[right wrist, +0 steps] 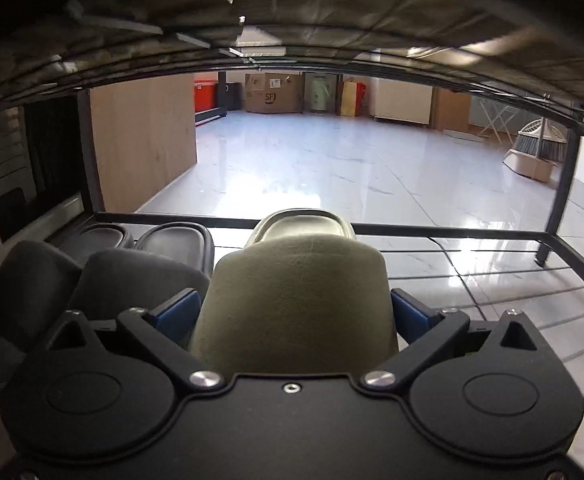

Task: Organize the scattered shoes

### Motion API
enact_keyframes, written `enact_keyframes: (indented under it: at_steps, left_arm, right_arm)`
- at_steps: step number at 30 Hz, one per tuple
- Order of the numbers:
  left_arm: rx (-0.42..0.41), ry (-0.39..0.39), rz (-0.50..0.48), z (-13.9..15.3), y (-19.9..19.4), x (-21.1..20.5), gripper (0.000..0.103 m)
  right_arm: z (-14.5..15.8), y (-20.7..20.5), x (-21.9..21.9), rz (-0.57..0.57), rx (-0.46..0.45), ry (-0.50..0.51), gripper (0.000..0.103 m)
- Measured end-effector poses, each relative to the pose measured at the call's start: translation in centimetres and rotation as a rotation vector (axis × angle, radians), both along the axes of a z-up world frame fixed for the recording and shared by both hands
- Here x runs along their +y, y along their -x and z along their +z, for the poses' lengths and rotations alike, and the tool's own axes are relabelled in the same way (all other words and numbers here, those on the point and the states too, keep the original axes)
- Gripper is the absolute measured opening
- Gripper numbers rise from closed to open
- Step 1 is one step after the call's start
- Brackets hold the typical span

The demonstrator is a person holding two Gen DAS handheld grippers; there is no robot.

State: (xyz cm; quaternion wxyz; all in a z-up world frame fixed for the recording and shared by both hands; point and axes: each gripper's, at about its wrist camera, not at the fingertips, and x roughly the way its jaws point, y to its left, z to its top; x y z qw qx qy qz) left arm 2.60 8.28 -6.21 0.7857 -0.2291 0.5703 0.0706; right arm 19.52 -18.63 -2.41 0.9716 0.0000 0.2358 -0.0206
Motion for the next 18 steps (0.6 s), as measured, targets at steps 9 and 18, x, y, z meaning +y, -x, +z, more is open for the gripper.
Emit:
enact_keyframes:
  at_steps: [9,18]
  left_arm:
    - [0.021,-0.005,0.0,-0.6,-0.4,-0.3,0.102]
    - [0.009,0.001,-0.007,-0.4,-0.2,-0.1,0.102]
  right_arm:
    - [-1.9,-3.8,-1.0,-0.02,0.143,-0.059,0.103]
    - [-0.2,0.4,-2.1,0.114,0.203,-0.045,0.103]
